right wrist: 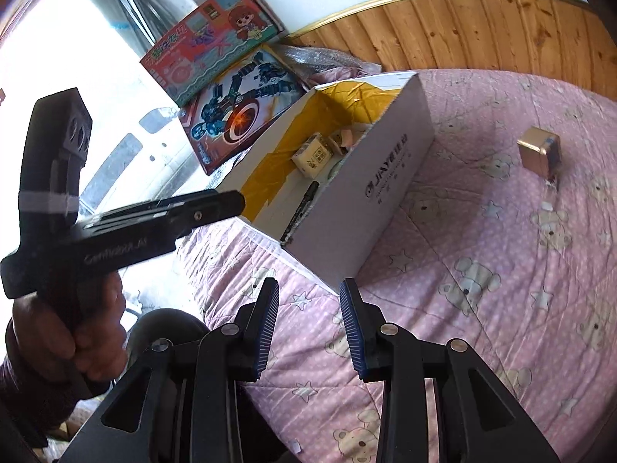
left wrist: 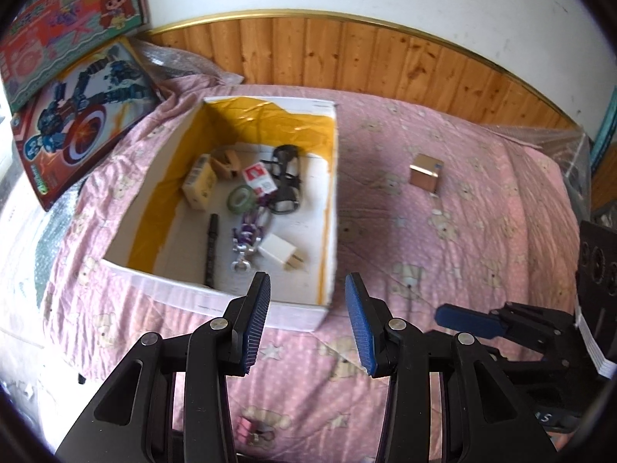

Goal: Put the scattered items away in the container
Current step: 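Move both open tools toward the gold cube and clear tube on the bedspread, then grasp the gold cube with the left tool while the right tool grasps the clear tube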

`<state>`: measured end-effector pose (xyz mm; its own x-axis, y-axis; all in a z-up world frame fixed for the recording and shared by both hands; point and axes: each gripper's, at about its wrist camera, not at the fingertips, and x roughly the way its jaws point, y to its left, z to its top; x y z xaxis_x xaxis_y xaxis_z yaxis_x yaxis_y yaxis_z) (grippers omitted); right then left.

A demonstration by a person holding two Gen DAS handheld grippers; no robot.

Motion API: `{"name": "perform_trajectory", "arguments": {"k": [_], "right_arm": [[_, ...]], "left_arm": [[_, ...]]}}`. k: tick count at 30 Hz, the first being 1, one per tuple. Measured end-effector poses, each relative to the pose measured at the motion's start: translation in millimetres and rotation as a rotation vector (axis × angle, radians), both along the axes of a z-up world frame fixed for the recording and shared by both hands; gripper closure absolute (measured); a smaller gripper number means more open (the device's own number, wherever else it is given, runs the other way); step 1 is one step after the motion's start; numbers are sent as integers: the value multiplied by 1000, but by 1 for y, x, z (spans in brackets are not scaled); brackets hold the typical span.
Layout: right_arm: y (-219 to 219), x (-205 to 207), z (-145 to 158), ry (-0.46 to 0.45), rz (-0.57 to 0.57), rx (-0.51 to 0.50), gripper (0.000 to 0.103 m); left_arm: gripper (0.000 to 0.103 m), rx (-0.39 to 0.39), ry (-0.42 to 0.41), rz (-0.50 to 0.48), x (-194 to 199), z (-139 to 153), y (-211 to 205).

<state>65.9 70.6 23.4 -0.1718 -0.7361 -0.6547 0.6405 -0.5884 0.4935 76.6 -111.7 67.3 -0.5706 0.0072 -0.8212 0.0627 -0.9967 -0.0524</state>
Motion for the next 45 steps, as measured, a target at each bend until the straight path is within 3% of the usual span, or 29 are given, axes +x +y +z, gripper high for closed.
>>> {"name": "perform_trajectory", "arguments": {"k": [10,16,22,27,33,37,45], "right_arm": [[58,-33,-24,-31,-194,1,68],[87,-57,-41,-66,-295,6,68],[107,-76,-55,-85,-360,13,68],[117,-98,-70,-102,-416,31,67],[111,-130,-77,-78,-444,91,62],[102,-154,-75,-26,-461,126,53],[102,-199,-103,-45,-518,198,53]], "left_arm": [[60,65,-31,-111,-35,-3,69],[51,97,-52,-185,-84,-11,117],[48,102,-110,-276,-157,-41,162],[47,104,-128,-274,-211,-64,179],[47,22,-91,-338,-265,-86,192],[46,13,-88,-349,-287,-99,193],[42,-11,-92,-364,-313,-128,201]]}}
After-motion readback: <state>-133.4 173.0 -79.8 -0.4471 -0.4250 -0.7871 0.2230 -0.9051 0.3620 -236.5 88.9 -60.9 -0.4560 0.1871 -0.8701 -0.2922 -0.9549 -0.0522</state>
